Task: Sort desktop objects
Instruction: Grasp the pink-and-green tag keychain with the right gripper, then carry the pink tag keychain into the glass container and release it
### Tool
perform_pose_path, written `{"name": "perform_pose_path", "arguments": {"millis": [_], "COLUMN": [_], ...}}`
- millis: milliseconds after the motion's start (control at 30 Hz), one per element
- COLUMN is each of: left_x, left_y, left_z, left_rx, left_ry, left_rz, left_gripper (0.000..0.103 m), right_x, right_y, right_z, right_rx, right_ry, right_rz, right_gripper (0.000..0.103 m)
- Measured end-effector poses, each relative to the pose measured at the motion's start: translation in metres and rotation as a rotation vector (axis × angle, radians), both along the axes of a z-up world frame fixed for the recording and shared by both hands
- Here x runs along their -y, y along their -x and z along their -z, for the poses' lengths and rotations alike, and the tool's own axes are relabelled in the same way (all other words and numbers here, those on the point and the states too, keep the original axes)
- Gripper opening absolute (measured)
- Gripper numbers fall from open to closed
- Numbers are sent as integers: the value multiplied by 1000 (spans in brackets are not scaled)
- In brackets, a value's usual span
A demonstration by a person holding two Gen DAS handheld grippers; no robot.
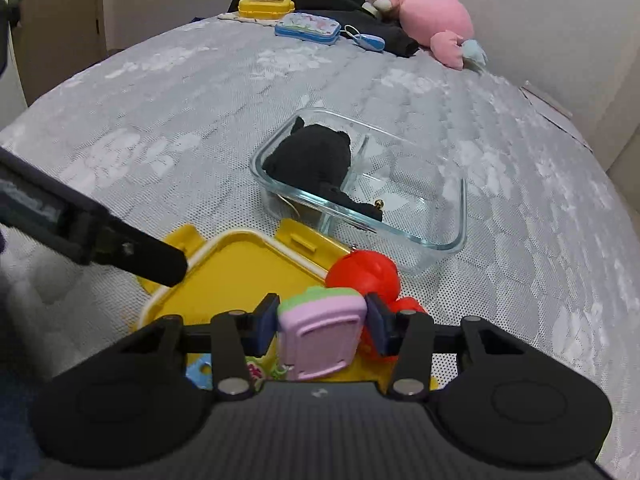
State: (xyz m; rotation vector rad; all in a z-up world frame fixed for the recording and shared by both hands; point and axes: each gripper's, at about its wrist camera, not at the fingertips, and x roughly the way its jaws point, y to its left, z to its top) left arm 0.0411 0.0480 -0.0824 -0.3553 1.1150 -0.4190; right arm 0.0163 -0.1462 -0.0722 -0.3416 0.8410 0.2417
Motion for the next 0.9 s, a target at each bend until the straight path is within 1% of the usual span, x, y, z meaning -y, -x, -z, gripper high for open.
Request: {"name": "perform_pose_path", "arguments": {"millis": [233, 333, 467, 567, 667, 767, 900], "left_x": [-4, -5, 11, 24, 32, 32, 32], "left_y": [0, -1, 2, 5, 7, 6, 2], "left_z": [0, 2, 5, 8, 11, 15, 19], "left_rx": [-12, -26, -31, -28, -31, -43, -59], "left_ry": [16, 23, -27, -68, -92, -94, -77], "left_rz": [-18, -20, 54, 118, 158, 161, 155], "left_gripper": [101, 101, 102, 102, 102, 102, 102], "right_x": [4, 17, 39, 51, 53, 53, 52], "right_y": [2, -2, -13, -25, -45, -65, -94], "right_z": [-22, -45, -83, -108, -113, -115, -115], "right_rx": [-3, 7, 25, 52, 96, 141, 193], "right_ry": [-58, -125, -240, -290, -283, -265, -241], "right_rz": [4, 29, 77, 103, 131, 161, 202], "right_gripper": [49, 49, 49, 49, 49, 49, 49]}}
